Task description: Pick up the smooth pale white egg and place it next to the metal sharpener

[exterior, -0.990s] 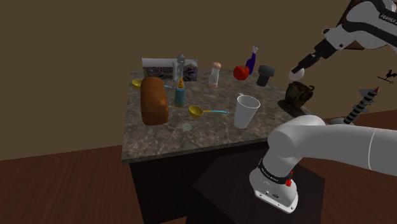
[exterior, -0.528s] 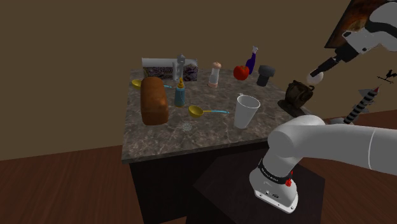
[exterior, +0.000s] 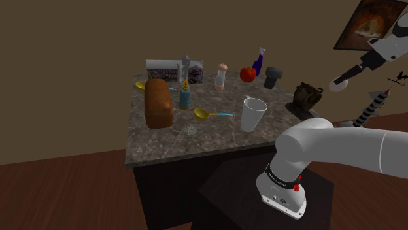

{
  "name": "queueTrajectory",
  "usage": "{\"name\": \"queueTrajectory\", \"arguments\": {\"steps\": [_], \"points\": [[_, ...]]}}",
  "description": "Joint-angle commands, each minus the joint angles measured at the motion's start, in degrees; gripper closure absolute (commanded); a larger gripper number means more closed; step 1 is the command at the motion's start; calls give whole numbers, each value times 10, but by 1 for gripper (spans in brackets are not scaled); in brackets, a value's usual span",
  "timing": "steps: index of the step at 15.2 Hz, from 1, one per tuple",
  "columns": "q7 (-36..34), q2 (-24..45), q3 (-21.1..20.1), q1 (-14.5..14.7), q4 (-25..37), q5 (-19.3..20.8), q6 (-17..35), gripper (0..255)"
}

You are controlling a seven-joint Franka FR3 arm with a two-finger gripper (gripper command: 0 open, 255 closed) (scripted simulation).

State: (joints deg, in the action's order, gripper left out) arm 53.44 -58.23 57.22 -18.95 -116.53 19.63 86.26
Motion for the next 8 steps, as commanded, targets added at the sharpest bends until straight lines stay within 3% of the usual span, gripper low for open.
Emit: {"name": "queueTrajectory", "arguments": {"steps": [1, 8], "points": [[3, -5, 6, -3, -14, 6, 10, 255], [11, -21, 30, -16, -64, 28, 49, 255]]}}
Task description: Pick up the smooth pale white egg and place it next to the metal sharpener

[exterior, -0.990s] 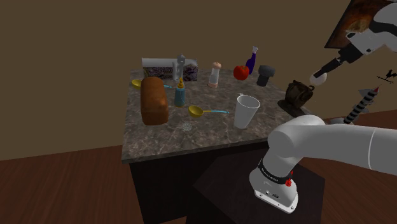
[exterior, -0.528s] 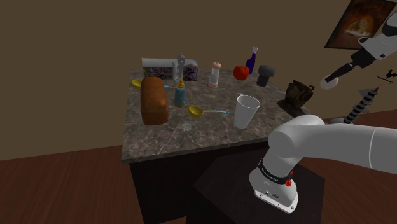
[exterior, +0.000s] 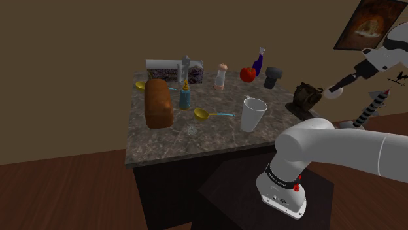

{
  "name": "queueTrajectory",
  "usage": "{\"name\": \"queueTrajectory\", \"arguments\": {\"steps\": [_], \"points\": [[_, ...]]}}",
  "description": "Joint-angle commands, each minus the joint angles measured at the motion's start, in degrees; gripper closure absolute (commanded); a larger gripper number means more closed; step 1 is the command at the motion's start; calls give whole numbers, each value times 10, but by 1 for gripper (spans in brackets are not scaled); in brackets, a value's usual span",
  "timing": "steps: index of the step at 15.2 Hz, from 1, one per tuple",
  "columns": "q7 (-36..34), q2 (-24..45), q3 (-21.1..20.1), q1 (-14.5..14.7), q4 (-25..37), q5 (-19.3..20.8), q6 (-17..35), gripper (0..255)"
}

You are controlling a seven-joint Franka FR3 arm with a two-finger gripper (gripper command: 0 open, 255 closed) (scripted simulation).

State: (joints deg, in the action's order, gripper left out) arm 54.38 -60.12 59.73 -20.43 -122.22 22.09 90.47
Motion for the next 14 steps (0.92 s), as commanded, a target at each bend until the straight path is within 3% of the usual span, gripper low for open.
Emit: {"name": "queueTrajectory", "arguments": {"steps": [1, 14], "points": [[2, -4, 8, -2, -14, 7, 12, 255], [18, -22, 66, -16, -91, 53, 84, 255]]}}
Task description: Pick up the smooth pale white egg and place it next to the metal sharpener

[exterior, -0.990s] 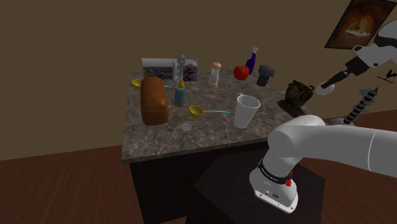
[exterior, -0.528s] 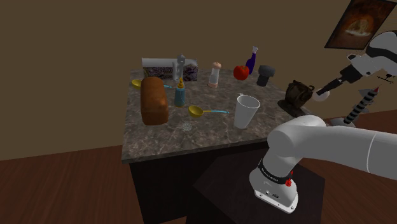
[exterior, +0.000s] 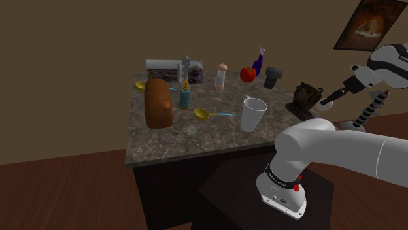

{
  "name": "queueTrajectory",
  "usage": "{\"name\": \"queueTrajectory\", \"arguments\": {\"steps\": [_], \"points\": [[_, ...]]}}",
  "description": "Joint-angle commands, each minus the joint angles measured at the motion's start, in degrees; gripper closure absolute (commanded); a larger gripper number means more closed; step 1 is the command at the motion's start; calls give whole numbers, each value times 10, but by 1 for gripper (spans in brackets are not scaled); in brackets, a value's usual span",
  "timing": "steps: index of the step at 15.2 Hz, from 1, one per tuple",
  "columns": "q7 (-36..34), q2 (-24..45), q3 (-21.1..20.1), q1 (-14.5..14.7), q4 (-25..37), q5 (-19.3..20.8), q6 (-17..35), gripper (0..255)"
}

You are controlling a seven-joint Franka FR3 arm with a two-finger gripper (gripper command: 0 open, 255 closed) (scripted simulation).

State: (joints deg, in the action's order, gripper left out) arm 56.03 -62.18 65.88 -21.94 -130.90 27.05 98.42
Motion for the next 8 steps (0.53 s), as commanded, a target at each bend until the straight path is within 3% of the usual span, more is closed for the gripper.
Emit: {"name": "queueTrajectory", "arguments": {"steps": [1, 8], "points": [[3, -2, 10, -2, -10, 7, 10, 255], [11, -6, 48, -3, -43, 35, 50, 255]]}}
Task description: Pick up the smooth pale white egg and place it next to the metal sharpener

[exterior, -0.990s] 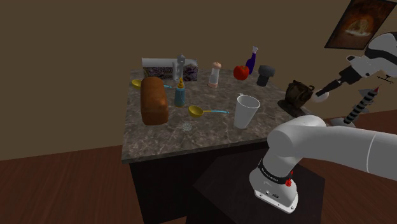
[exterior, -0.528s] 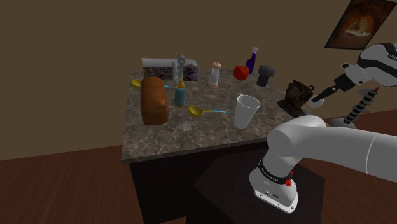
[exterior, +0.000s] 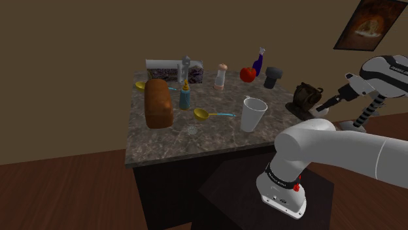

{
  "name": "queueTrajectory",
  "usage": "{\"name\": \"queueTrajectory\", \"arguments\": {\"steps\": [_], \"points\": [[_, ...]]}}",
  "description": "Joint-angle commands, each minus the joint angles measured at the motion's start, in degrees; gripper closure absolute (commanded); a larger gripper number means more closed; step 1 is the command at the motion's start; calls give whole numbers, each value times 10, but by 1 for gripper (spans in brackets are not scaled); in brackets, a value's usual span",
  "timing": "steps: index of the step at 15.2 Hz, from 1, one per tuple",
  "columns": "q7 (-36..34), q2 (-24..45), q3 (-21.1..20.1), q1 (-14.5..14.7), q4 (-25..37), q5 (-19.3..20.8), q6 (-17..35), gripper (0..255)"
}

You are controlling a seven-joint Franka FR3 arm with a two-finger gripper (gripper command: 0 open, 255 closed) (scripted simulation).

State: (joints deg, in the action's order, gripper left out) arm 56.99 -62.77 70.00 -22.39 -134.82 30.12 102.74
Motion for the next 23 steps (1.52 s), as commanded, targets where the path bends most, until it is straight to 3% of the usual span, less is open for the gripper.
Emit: {"name": "queueTrajectory", "arguments": {"steps": [1, 16, 23], "points": [[3, 0, 13, 2, -8, 9, 13, 255], [19, 1, 114, 17, -57, 74, 98, 255], [19, 1, 114, 17, -57, 74, 98, 255]]}}
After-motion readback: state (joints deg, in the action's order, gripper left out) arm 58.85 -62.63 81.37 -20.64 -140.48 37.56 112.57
